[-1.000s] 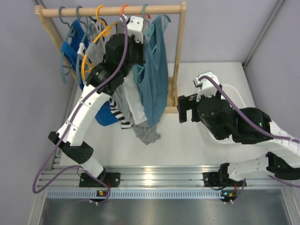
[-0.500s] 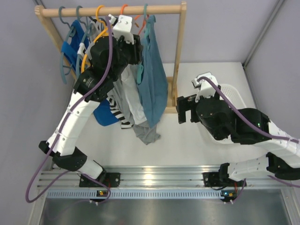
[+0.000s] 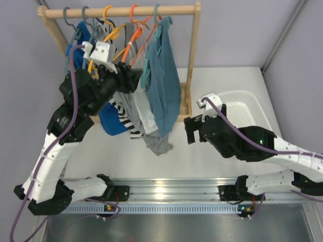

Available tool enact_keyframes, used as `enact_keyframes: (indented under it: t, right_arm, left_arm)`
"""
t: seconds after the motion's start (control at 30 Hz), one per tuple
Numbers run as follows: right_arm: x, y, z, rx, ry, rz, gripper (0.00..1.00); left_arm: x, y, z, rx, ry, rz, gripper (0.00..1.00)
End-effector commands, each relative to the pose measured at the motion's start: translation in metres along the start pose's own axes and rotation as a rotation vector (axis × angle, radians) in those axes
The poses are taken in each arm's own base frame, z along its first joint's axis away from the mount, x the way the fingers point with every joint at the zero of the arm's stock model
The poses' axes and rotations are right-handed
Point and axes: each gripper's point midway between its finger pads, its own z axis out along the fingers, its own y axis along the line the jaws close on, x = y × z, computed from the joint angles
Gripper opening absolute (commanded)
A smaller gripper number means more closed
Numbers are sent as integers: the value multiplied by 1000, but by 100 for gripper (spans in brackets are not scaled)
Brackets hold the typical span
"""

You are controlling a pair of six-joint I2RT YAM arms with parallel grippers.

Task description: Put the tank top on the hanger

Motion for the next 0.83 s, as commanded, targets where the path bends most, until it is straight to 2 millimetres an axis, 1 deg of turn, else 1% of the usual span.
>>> enact_keyframes:
  t: [0.0, 0.03, 0.07, 0.1, 0.13, 0.17, 0.2, 0.23, 0.27, 0.3, 0.33, 0.37, 0.4, 0.43, 0.47, 0.5, 0.53, 0.57, 0.67, 0.8]
  right_arm:
    - [-1, 9, -1, -58, -34, 104, 100]
    - [0, 7, -3, -70, -40, 117, 100]
    - [11, 7, 1, -66, -27, 113, 100]
    - [10, 6, -1, -75, -42, 137, 100]
    - [14, 5, 1, -74, -42, 142, 100]
    - [26, 6, 4, -72, -28, 140, 100]
    - [28, 5, 3, -80, -34, 157, 100]
    - [31, 5, 5, -80, -38, 169, 100]
    - [43, 5, 9, -71, -23, 175, 100]
    - [49, 5, 11, -72, -14, 176, 100]
    - [52, 5, 10, -75, -20, 194, 100]
    - [65, 4, 15, -66, -2, 202, 100]
    - [69, 4, 14, -74, -3, 226, 100]
    - [75, 5, 16, -80, 2, 238, 100]
    - [85, 9, 20, -89, 8, 256, 100]
    - [89, 10, 19, -107, 9, 280, 100]
    - [93, 10, 19, -110, 11, 292, 100]
    - [103, 10, 23, -106, 21, 295, 100]
    - [114, 5, 24, -83, 40, 282, 100]
    - [114, 2, 25, -58, 47, 266, 100]
  left_arm:
    - [18, -23, -22, 140, 35, -66, 54]
    - [26, -34, -29, 200, 60, -93, 54]
    - [32, -46, -41, 275, 79, -109, 54]
    - [54, -50, -42, 299, 134, -126, 53]
    - [66, -58, -46, 329, 167, -145, 53]
    - [77, -64, -50, 349, 197, -175, 52]
    - [101, -65, -54, 348, 247, -185, 52]
    - [116, -78, -59, 379, 283, -205, 52]
    - [127, -83, -66, 390, 302, -215, 52]
    - [160, -83, -64, 357, 353, -214, 51]
    - [175, -102, -74, 399, 385, -231, 51]
    - [188, -107, -79, 403, 403, -238, 51]
    - [210, -117, -87, 429, 428, -244, 51]
    - [220, -116, -88, 401, 436, -278, 50]
    - [224, -117, -91, 402, 429, -301, 50]
    - [248, -116, -94, 396, 466, -307, 50]
    - [249, -119, -94, 400, 453, -337, 50]
    - [261, -115, -96, 387, 468, -336, 50]
    - [266, -111, -96, 366, 465, -339, 50]
    - [265, -112, -96, 374, 466, -326, 50]
